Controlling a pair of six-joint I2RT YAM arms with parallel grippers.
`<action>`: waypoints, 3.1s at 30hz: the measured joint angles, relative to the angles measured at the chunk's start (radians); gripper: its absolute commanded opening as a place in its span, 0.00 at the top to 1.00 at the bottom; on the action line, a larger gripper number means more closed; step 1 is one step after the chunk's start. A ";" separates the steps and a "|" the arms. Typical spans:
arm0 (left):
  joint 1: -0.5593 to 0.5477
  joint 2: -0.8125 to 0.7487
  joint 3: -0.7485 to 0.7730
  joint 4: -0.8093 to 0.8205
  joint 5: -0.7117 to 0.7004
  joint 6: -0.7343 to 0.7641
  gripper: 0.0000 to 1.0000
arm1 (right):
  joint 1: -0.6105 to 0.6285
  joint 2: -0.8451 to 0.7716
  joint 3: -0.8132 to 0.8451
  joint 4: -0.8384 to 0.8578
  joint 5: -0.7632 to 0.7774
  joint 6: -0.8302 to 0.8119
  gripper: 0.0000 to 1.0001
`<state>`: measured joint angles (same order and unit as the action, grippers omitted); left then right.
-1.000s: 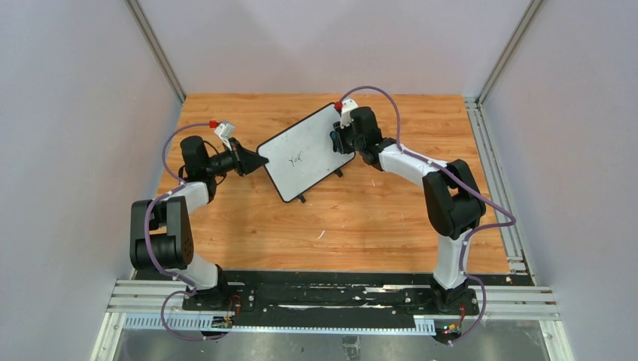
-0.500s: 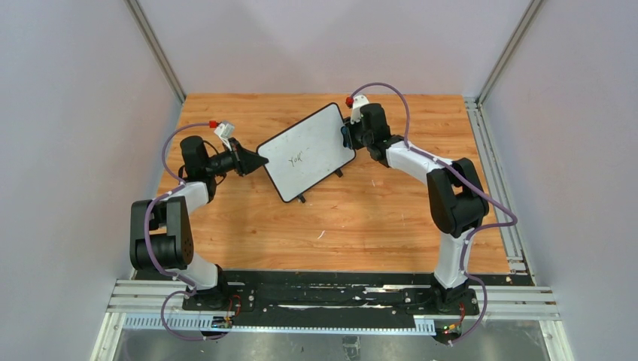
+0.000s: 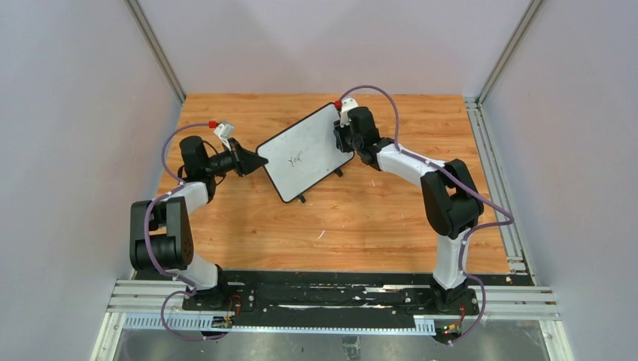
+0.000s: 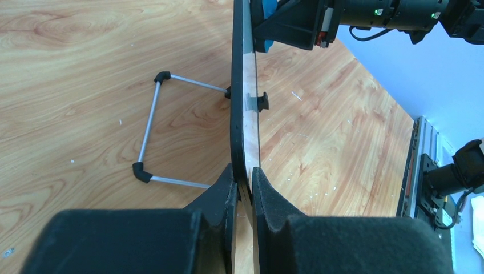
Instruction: Erase the whiteboard
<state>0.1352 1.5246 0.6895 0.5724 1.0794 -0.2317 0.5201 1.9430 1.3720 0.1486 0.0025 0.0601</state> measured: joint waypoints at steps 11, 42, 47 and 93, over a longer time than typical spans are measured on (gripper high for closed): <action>0.004 -0.004 0.000 -0.008 0.000 0.001 1.00 | 0.112 -0.005 0.011 -0.004 0.055 0.008 0.99; 0.007 -0.005 0.000 -0.021 -0.003 0.006 1.00 | 0.294 -0.024 0.006 0.007 0.019 0.034 0.99; 0.007 -0.005 0.000 -0.021 -0.004 0.006 1.00 | 0.236 -0.024 0.005 0.003 0.024 0.016 1.00; 0.005 -0.006 0.001 -0.029 -0.018 0.011 1.00 | 0.229 0.001 0.011 0.005 -0.092 0.036 0.99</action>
<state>0.1402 1.5188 0.6903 0.5430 1.0615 -0.2211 0.7490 1.9438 1.3830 0.1535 -0.0895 0.0959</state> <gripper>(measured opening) 0.129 0.261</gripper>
